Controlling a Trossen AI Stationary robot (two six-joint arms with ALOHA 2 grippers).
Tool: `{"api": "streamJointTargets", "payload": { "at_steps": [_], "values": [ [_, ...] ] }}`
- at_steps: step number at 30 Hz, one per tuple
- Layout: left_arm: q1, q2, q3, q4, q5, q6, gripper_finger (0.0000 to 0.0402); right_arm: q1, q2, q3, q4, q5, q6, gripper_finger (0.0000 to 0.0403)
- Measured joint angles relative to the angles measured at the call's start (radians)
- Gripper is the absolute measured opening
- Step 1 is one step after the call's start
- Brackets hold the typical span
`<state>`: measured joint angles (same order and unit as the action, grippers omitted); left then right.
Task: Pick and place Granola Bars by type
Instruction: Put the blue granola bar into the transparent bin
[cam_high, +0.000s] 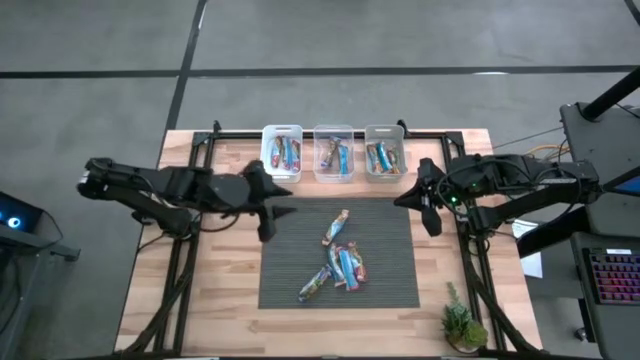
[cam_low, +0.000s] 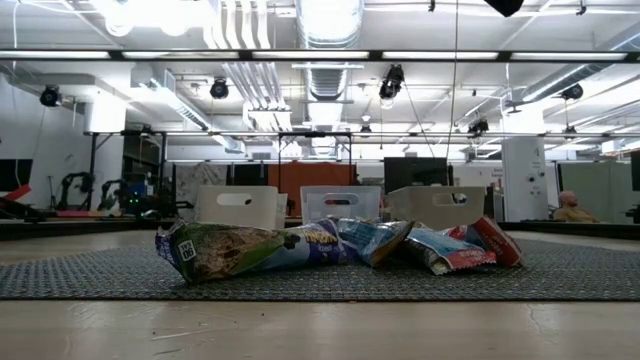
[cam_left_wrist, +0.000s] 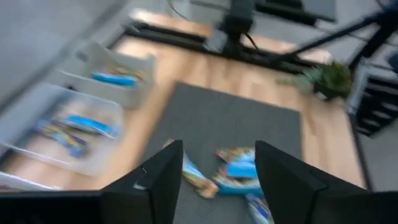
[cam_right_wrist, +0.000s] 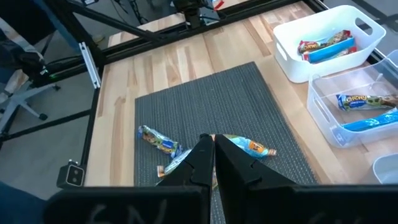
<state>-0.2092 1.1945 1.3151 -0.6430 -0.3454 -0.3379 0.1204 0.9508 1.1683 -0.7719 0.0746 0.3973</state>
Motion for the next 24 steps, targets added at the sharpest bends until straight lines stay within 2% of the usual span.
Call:
{"api": "streamJointTargets", "payload": {
  "at_steps": [6,11,17,24],
  "values": [
    [-0.009,0.074,0.011,-0.001,0.159,-0.054,0.019,0.0,0.0,0.0,0.0,0.004,0.0,0.0008],
    [-0.031,0.135,0.043,-0.002,0.278,-0.032,0.019,0.0,0.0,0.0,-0.001,0.005,0.0,0.0008],
    [-0.065,0.193,0.071,-0.001,0.328,0.024,0.019,0.0,0.0,0.0,-0.001,0.005,0.0,0.0008],
    [-0.106,0.23,0.074,-0.002,0.335,-0.001,0.019,0.0,0.0,0.0,-0.001,0.006,0.0,0.0008]
  ]
}}
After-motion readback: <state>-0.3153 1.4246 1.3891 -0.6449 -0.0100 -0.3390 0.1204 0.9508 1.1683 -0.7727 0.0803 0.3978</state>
